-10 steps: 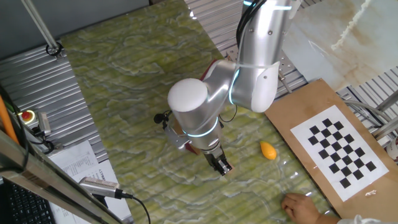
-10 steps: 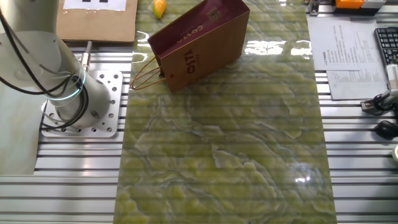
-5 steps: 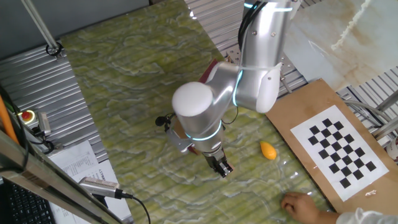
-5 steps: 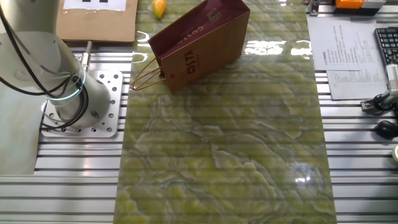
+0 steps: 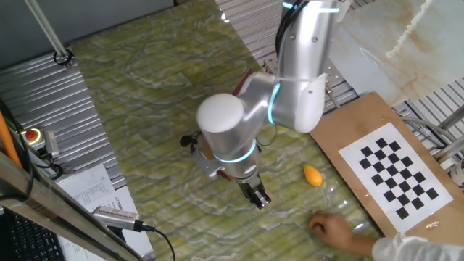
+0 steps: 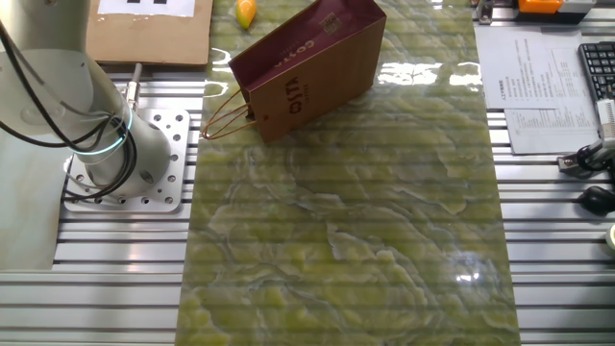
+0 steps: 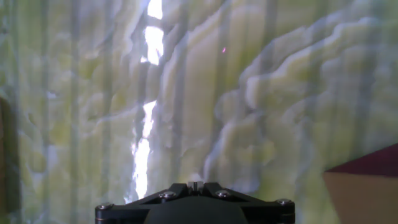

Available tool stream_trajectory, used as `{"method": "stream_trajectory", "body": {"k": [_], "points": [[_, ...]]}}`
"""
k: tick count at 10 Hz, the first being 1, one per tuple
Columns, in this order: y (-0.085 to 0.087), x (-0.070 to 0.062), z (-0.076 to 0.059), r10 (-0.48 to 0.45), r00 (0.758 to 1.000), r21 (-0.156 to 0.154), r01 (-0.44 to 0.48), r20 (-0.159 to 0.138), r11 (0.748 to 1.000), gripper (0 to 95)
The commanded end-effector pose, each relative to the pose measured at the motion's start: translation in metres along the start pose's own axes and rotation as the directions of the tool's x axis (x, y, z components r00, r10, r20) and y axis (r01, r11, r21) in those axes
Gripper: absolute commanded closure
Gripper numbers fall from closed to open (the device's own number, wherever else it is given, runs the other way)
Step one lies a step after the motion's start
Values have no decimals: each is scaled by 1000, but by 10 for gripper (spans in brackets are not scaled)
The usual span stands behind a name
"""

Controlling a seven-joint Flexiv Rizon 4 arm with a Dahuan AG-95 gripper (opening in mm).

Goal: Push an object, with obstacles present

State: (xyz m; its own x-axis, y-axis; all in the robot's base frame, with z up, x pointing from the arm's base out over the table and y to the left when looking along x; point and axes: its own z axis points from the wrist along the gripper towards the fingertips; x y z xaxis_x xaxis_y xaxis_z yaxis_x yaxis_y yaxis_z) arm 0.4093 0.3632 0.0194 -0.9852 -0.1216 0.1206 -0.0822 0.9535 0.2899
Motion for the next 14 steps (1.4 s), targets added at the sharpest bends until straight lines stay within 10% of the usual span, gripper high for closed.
{"method": "stream_trajectory", "body": {"k": [1,6,10,12,14], "points": [[-4,14,1,0,1000,-12,0,-29,1000,950],[-9,24,0,-9,999,-14,9,-48,1000,950],[4,21,-29,0,998,9,0,-56,1000,950],[4,21,-29,-58,998,91,61,-40,994,950],[4,21,-29,-78,997,98,79,-13,992,950]]}}
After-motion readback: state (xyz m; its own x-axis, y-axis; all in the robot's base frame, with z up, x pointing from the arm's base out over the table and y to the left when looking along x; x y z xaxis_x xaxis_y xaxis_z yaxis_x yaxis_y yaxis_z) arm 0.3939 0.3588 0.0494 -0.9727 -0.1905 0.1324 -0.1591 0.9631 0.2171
